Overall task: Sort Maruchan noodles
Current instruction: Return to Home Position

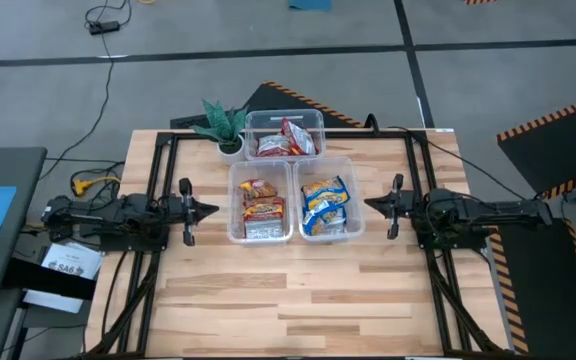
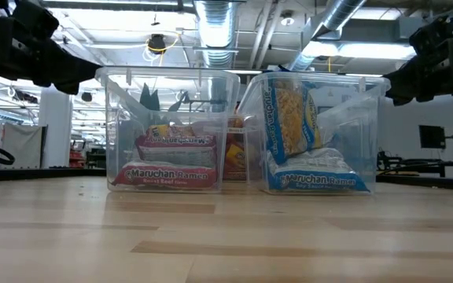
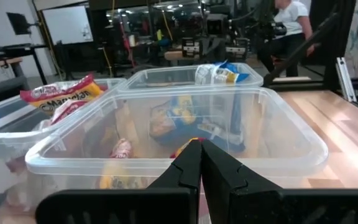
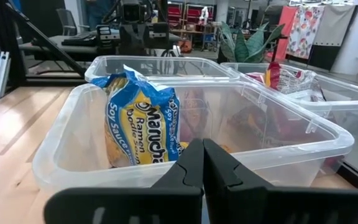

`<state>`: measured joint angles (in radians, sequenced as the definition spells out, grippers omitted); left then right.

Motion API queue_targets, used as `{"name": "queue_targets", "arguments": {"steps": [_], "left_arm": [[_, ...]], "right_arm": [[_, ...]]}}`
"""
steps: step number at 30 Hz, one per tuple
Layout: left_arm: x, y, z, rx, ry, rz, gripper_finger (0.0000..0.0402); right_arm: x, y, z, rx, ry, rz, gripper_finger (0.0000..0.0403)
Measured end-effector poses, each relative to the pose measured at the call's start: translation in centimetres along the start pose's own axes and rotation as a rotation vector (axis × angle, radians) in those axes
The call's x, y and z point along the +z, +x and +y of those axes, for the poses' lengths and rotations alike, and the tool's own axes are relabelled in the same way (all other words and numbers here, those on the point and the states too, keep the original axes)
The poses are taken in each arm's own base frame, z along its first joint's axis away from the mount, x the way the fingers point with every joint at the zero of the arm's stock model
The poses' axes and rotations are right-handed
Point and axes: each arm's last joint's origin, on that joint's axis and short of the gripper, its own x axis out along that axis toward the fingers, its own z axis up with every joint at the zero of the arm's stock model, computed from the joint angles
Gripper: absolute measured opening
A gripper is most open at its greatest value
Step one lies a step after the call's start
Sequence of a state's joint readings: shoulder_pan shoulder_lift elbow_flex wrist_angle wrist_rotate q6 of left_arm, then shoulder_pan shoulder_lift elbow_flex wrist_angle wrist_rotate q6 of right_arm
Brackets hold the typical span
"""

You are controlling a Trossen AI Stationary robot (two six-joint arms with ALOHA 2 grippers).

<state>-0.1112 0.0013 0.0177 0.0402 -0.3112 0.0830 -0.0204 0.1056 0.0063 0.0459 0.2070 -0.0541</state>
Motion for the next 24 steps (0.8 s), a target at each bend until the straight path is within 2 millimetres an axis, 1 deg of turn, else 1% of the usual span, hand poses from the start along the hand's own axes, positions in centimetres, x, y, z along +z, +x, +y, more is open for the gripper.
{"name": "queue_targets", "arguments": {"steps": [2,8,12,24], "left_arm": [[-0.01,0.01,0.05,0.010,0.001,0.003,0.0000],[0.03,-0.01,0.35,0.112,0.018,0.011,0.0000],[0.05,-0.03,0.50,0.163,-0.016,0.011,0.0000],[0.07,-0.03,0.52,0.170,-0.017,0.011,0.0000]], "right_arm": [[0.00,0.00,0.00,0.000,0.000,-0.001,0.0017],[-0.01,0.00,0.00,0.000,-0.004,0.000,0.0017],[-0.01,0.00,0.00,-0.001,-0.004,0.000,0.0018],[-0.01,0.00,0.00,-0.001,-0.006,0.000,0.0018]]}}
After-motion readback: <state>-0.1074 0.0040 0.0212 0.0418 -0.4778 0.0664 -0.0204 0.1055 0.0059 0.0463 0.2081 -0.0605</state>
